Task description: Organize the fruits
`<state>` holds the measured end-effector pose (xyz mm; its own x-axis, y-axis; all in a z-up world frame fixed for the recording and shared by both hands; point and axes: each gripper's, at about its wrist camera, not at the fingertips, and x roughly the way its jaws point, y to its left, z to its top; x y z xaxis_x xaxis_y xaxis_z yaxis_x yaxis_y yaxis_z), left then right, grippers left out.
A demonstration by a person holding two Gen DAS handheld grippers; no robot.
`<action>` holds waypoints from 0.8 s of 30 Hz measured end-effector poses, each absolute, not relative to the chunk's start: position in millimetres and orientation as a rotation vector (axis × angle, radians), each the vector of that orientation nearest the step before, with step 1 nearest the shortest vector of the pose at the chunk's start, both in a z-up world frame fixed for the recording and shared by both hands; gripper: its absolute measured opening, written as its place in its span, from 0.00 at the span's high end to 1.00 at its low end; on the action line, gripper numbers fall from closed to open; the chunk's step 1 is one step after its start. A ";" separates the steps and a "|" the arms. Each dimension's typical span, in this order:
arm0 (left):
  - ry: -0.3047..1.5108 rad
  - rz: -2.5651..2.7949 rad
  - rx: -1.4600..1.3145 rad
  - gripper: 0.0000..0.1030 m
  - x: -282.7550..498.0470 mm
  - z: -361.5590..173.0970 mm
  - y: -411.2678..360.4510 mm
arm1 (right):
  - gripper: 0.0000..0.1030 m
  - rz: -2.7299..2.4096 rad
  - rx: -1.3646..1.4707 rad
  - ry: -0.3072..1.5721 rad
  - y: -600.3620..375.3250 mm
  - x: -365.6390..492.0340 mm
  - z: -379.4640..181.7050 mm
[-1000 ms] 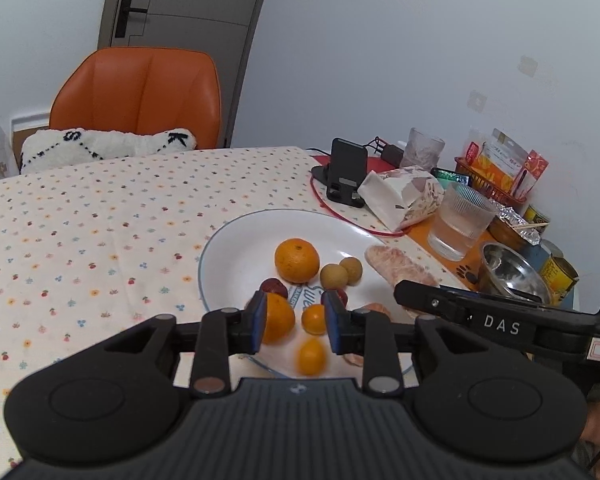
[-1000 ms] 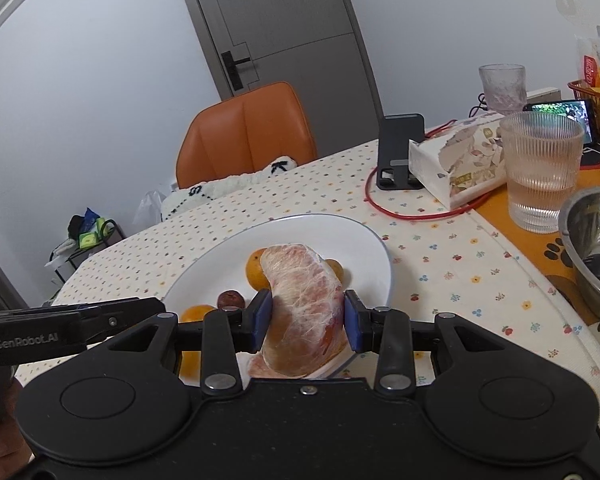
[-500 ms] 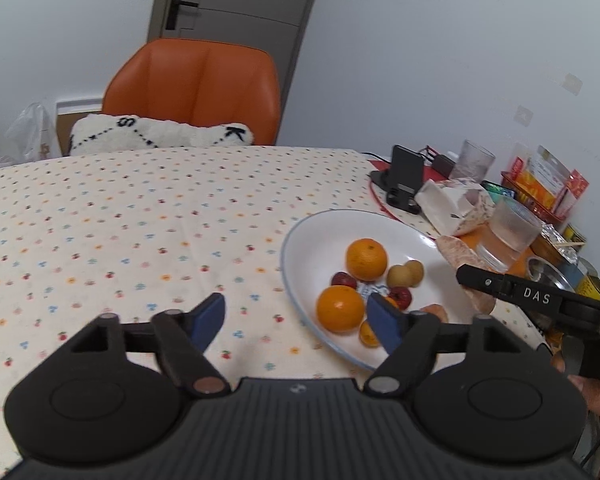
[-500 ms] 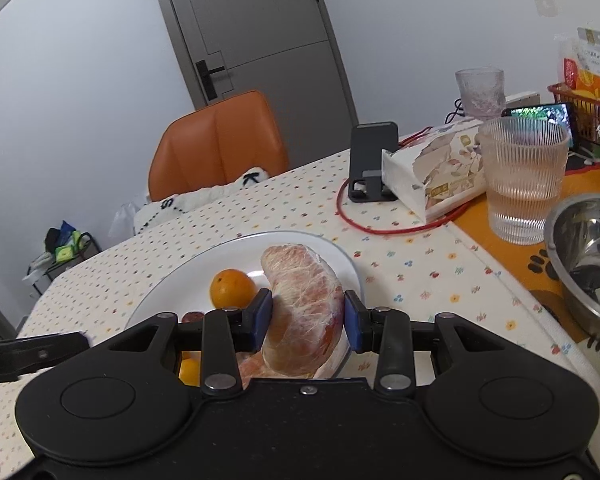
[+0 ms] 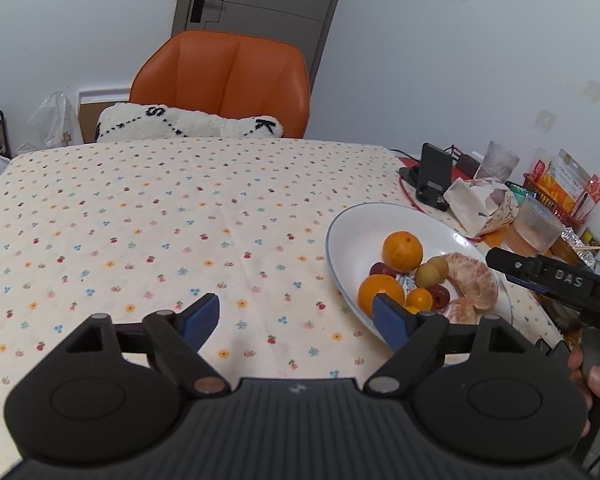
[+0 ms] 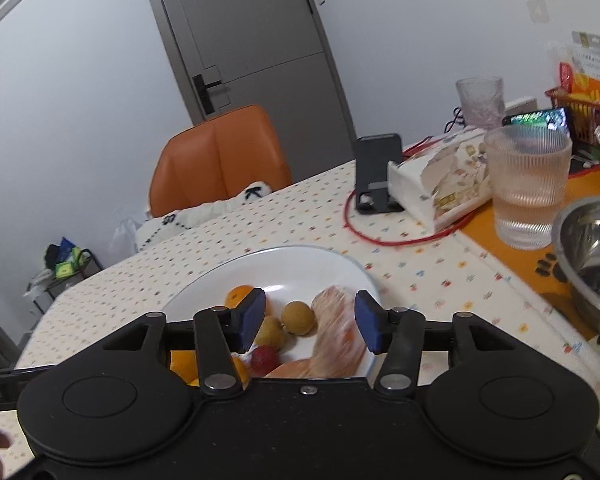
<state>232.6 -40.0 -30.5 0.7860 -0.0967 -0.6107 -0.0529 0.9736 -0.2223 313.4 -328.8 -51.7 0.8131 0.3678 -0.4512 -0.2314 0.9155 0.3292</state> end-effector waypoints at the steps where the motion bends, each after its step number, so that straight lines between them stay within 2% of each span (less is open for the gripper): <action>1: 0.671 -0.011 -0.234 0.18 231.7 -30.5 -39.1 | 0.51 0.335 0.274 0.541 -329.0 312.0 -51.5; 7: 0.666 0.021 -0.243 0.18 223.7 -27.0 -35.1 | 0.44 0.371 0.280 0.553 -326.5 298.5 -45.6; 12: 0.632 0.028 -0.244 0.11 213.1 -20.2 -34.3 | 0.24 0.389 0.267 0.536 -323.7 285.1 -38.1; 16: 0.611 0.037 -0.260 0.07 206.8 -15.9 -31.3 | 0.18 0.397 0.261 0.532 -320.9 279.2 -30.6; 18: 0.601 0.037 -0.262 0.05 203.3 -12.9 -30.2 | 0.08 0.400 0.265 0.521 -320.4 274.8 -25.8; 20: 0.595 0.034 -0.267 0.03 199.3 -9.7 -29.2 | 0.02 0.404 0.278 0.510 -321.1 269.9 -21.2; 24: 0.593 0.031 -0.281 0.00 191.3 -3.2 -27.8 | 0.00 0.408 0.294 0.495 -323.0 259.9 -14.5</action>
